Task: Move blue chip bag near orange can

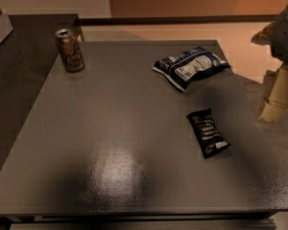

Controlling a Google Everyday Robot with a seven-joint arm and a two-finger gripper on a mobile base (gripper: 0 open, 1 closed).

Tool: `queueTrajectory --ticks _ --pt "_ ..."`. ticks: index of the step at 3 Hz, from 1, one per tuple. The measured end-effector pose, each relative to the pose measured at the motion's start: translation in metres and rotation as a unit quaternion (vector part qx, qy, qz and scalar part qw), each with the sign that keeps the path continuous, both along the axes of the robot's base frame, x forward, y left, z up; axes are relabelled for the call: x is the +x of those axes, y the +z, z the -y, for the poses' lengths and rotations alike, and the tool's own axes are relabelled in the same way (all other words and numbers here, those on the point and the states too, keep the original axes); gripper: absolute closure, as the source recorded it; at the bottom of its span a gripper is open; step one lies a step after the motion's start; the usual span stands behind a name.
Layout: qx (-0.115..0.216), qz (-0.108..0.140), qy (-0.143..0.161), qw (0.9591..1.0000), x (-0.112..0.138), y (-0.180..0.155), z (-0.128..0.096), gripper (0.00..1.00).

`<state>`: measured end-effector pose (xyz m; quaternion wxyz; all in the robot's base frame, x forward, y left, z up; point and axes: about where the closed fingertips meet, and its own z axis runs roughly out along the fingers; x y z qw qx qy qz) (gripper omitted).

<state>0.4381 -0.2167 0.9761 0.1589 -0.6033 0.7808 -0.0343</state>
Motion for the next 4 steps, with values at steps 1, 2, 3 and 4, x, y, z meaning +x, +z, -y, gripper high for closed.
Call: queueTrajectory --ticks 1,2,3,4 --pt "0.000 0.001 0.000 1.0000 0.001 0.000 0.000 0.00" --pt "0.035 -0.001 -0.014 0.9993 0.024 -0.011 0.001 0.00" --pt "0.089 0.007 -0.030 0.9956 0.064 -0.028 0.007 0.00" --pt "0.134 0.022 -0.045 0.9897 0.104 -0.040 0.016 0.00"
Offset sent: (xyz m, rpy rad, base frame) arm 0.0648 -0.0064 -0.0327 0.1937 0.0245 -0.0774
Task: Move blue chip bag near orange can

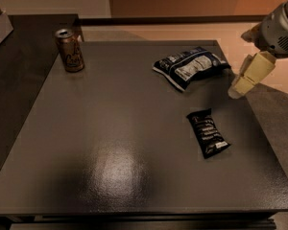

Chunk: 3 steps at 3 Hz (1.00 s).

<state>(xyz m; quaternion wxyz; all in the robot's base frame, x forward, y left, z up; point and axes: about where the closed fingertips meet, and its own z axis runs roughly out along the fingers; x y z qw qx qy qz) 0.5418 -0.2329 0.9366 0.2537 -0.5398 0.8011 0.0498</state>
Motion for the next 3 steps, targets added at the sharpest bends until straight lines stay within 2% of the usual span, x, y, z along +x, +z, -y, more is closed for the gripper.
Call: queueTrajectory --ticks 1,3 --pt "0.027 0.012 -0.015 0.9995 0.039 -0.015 0.007 0.00" --pt "0.075 0.030 -0.046 0.9957 0.094 -0.044 -0.002 0.00"
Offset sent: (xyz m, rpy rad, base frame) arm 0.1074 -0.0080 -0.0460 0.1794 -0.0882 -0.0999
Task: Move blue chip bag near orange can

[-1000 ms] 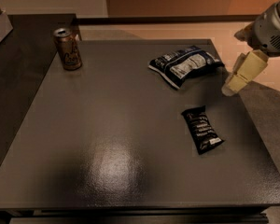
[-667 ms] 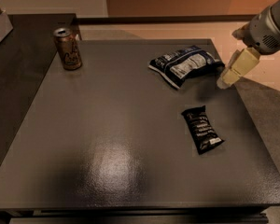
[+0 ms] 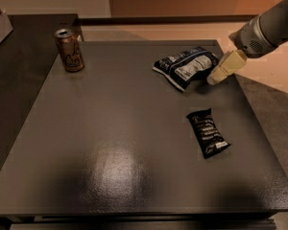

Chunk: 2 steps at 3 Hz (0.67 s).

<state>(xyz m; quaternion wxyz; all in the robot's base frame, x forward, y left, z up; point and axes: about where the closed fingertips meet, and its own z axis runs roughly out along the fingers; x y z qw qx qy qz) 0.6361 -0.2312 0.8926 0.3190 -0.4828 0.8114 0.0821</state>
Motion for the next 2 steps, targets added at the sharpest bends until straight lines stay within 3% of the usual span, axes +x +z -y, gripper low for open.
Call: queueTrajectory --ticks 2 --pt "0.024 -0.020 -0.011 0.9995 0.042 -0.035 -0.027 0.00"
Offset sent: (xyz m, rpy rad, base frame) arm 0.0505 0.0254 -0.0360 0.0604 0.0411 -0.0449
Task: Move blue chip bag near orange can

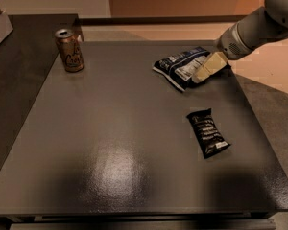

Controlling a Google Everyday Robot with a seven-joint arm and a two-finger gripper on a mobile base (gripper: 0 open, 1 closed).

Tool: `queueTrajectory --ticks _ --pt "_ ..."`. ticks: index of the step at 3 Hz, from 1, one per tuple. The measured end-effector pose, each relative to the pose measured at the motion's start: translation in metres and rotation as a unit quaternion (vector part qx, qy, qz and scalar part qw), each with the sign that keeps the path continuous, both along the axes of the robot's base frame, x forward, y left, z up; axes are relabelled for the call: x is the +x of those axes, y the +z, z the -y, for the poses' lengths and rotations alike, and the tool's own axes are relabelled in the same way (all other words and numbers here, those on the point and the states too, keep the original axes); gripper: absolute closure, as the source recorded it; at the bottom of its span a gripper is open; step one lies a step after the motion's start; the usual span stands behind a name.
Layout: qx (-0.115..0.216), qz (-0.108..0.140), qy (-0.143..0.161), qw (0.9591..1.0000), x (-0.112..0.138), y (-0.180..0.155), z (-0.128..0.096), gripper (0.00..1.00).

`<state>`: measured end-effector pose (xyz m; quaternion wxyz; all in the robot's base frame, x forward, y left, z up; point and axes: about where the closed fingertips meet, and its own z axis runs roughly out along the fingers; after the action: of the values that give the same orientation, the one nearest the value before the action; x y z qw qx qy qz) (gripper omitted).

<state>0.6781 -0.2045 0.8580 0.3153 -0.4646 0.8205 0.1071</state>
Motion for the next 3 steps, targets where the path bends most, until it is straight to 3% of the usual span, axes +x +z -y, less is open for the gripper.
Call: queueTrajectory --ticks 1,3 --pt "-0.003 -0.003 0.006 1.0000 0.0025 -0.0054 -0.0014 0.00" --pt "-0.005 -0.010 0.021 0.9997 -0.0015 -0.0088 -0.0036 0.40"
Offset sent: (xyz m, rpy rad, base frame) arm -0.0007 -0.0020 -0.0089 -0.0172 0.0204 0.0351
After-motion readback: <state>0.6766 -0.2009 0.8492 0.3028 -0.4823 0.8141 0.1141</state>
